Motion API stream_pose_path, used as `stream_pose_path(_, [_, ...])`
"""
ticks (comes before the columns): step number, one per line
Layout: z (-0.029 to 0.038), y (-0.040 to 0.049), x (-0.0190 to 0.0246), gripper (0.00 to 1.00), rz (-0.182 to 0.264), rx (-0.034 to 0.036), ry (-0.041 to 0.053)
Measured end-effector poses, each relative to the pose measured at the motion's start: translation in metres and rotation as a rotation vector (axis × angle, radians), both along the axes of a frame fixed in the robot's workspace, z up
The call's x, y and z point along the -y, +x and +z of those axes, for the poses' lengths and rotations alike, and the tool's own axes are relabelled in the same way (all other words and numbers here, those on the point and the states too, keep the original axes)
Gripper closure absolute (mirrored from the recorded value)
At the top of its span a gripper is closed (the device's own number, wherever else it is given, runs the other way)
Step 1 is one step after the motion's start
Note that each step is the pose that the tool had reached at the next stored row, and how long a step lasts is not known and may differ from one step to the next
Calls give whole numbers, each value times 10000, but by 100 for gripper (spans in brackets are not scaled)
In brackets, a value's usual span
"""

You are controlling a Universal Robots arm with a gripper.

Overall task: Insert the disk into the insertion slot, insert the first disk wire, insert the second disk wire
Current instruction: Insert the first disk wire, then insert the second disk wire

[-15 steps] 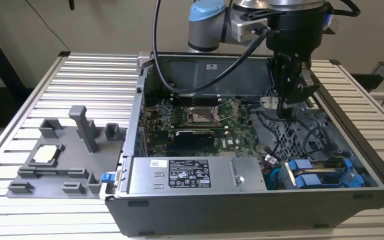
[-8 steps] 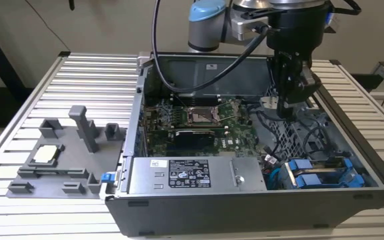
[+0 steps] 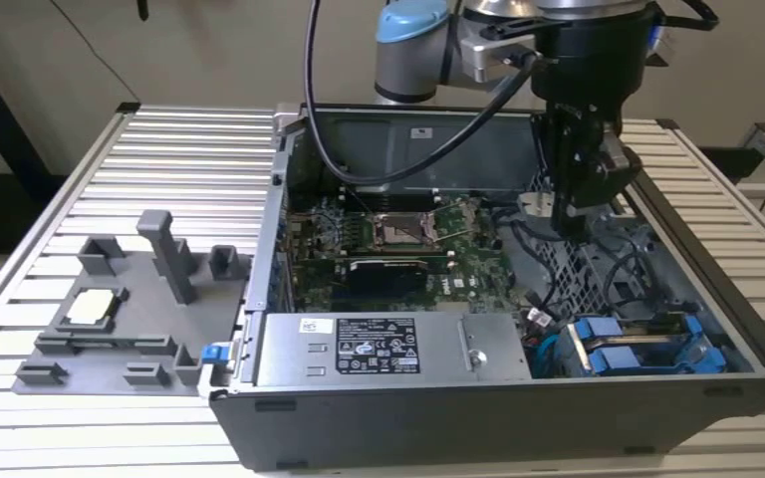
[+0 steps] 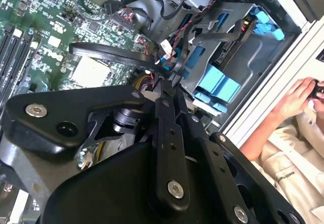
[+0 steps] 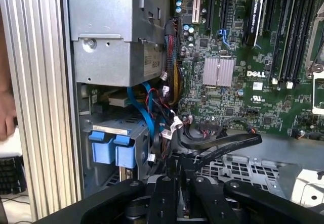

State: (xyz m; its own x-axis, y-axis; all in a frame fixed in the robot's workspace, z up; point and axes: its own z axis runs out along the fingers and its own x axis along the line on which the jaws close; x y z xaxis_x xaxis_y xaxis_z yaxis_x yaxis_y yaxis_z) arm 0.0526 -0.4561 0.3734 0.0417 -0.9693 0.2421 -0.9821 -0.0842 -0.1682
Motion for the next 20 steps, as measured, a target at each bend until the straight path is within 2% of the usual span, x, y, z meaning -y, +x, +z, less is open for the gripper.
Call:
stream_pose_path(3, [1,0,0,79,43,0,-22])
stream_pose_path(4, [1,0,1,73,60,0,-30])
stream_pose_path(7, [0,0,7,73,121,1,-53])
stream_pose_path(12, [0,1,54,73,262,1,-48])
stream_pose_path(16, [-2,1,81,73,321,45,123])
stream_pose_path(20, [-3,2,108,73,361,104,443])
